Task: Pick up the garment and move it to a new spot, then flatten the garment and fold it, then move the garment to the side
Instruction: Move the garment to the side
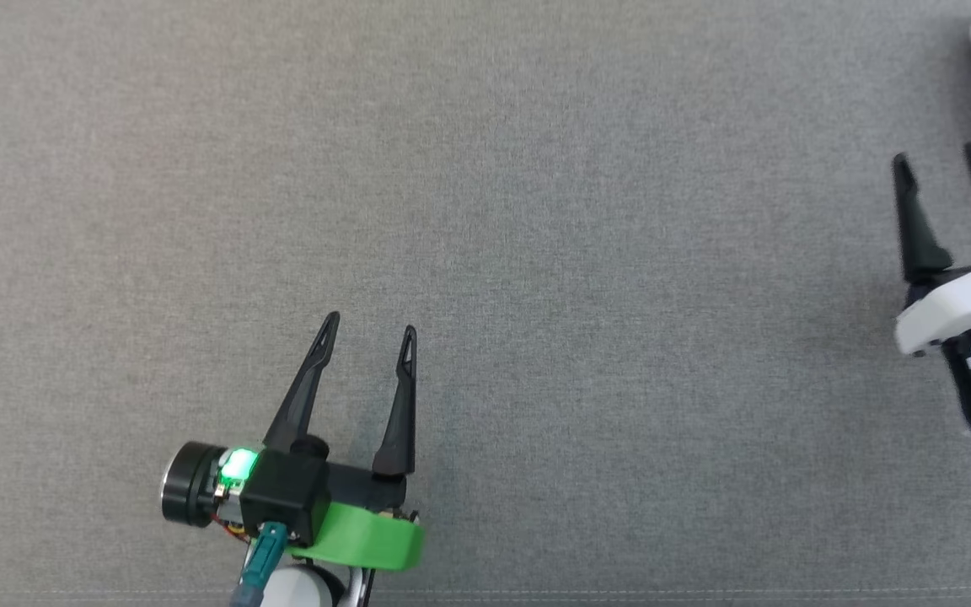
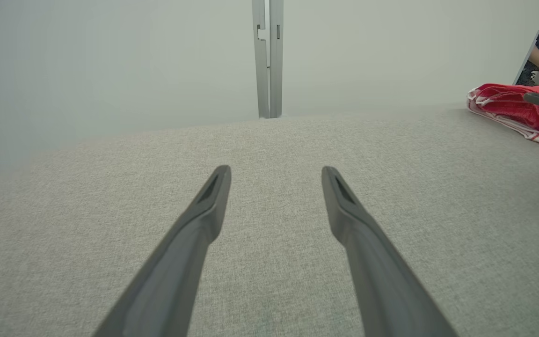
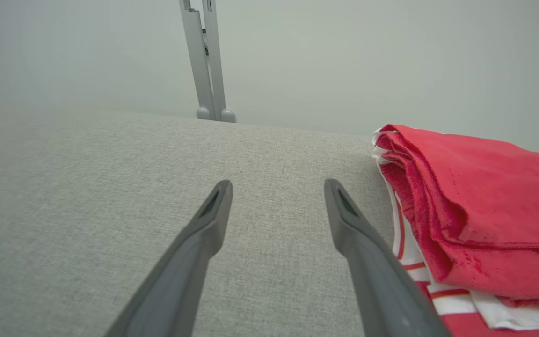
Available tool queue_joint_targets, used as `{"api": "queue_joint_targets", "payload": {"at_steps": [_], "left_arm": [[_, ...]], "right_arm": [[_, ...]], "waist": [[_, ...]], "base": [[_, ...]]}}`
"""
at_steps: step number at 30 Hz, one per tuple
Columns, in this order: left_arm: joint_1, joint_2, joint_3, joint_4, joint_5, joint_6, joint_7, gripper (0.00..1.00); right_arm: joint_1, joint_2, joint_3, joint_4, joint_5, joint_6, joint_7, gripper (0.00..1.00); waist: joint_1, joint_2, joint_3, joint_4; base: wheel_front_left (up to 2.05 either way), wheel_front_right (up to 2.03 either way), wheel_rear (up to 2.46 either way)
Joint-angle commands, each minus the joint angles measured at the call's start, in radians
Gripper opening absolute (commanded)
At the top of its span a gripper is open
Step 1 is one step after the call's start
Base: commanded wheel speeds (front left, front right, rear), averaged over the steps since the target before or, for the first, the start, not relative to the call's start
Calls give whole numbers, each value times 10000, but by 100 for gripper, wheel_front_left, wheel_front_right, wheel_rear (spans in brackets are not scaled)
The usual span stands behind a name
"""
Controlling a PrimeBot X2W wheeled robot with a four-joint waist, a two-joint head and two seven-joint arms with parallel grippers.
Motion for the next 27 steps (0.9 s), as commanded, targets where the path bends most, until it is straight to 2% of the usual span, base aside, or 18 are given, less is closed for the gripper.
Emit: {"api": "queue_joint_targets", "payload": {"at_steps": [1, 5, 9, 16, 22, 27], "left_arm": [[319, 34, 110, -10, -193, 110, 5, 100], [877, 34, 385, -100, -447, 190, 5, 100], [1327, 34, 694, -183, -551, 275, 5, 100], [2036, 32, 1273, -547, -826, 174, 5, 100], [2525, 31, 1629, -940, -585, -109, 5, 100], [2893, 31, 1798, -975, -439, -225, 5, 100]], "right_arm": [[392, 274, 100, -136, 88, -14, -23, 100], [1108, 1038, 130, -816, 85, -14, -23, 100], [2252, 1744, 70, -2154, 28, -12, -21, 100], [3945, 2464, -102, -4036, -6, -9, -21, 100], [4909, 2761, 57, -4264, -690, -9, -23, 100], [5639, 3260, -187, -4260, -1151, -9, -21, 100]], "waist": [[0, 0, -1384, 40], [0, 0, -2099, 62], [0, 0, -2585, 137], [0, 0, -3139, 34], [0, 0, -3398, -234], [0, 0, -3564, -450]], "base": [[0, 0, 0], [0, 0, 0], [0, 0, 0], [0, 0, 0], [0, 0, 0], [0, 0, 0]]}}
